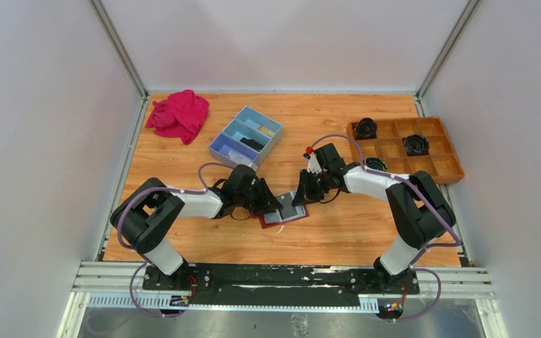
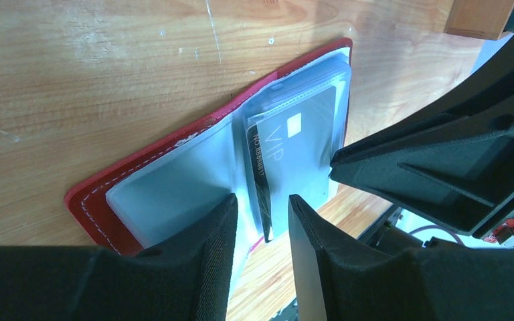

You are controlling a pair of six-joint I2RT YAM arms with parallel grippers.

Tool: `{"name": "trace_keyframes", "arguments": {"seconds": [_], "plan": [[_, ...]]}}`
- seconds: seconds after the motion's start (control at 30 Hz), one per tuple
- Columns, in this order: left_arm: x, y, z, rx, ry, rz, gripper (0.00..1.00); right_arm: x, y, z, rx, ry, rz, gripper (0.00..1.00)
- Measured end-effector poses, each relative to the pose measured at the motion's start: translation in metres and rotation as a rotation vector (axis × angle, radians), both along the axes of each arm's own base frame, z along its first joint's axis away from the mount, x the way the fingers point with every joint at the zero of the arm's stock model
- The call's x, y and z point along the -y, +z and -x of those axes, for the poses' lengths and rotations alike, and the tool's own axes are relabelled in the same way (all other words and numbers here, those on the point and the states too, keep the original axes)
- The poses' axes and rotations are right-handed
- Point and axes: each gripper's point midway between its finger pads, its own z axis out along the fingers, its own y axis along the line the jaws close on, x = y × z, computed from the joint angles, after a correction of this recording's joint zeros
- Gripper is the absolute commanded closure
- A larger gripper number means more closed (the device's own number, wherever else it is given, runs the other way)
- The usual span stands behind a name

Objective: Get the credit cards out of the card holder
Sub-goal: Remove the credit card from the card holder.

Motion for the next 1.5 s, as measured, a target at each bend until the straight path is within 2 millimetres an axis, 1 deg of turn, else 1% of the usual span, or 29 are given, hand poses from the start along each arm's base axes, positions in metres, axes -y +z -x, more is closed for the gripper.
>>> {"name": "trace_keyframes", "arguments": {"seconds": [0.27,0.43,0.5,0.77,1.03,1.2,1.3,1.37,1.43,1.5], "plan": [[0.002,-0.001,-0.001,0.001,-0.009,0.003,0.58,0.0,0.0,0.0,0.0,0.0,0.0,0.84],[0.004,0.0,-0.003,0.016,-0.022,0.005,0.5,0.0,0.0,0.0,0.0,0.0,0.0,0.85],[0.005,0.002,-0.004,0.032,-0.031,0.006,0.49,0.0,0.0,0.0,0.0,0.0,0.0,0.84],[-0.001,0.005,-0.007,0.124,-0.072,-0.037,0.52,0.0,0.0,0.0,-0.001,0.0,0.0,0.85],[-0.002,0.001,-0.006,0.123,-0.061,-0.021,0.57,-0.001,-0.001,0.0,-0.004,0.004,-0.006,0.85],[-0.004,0.0,-0.005,0.121,-0.022,0.022,0.63,-0.006,-0.001,0.002,-0.024,0.013,-0.037,0.85],[-0.005,-0.001,-0.003,0.112,-0.01,0.033,0.72,-0.01,-0.003,0.005,-0.047,0.018,-0.064,0.85],[-0.005,-0.002,-0.002,0.104,-0.004,0.036,0.75,-0.012,-0.003,0.006,-0.058,0.02,-0.078,0.85],[-0.005,-0.003,-0.003,0.097,0.002,0.04,0.83,-0.013,-0.003,0.007,-0.063,0.017,-0.081,0.85],[-0.006,-0.004,-0.003,0.091,0.009,0.044,0.93,-0.013,-0.002,0.007,-0.064,0.015,-0.083,0.85]]}}
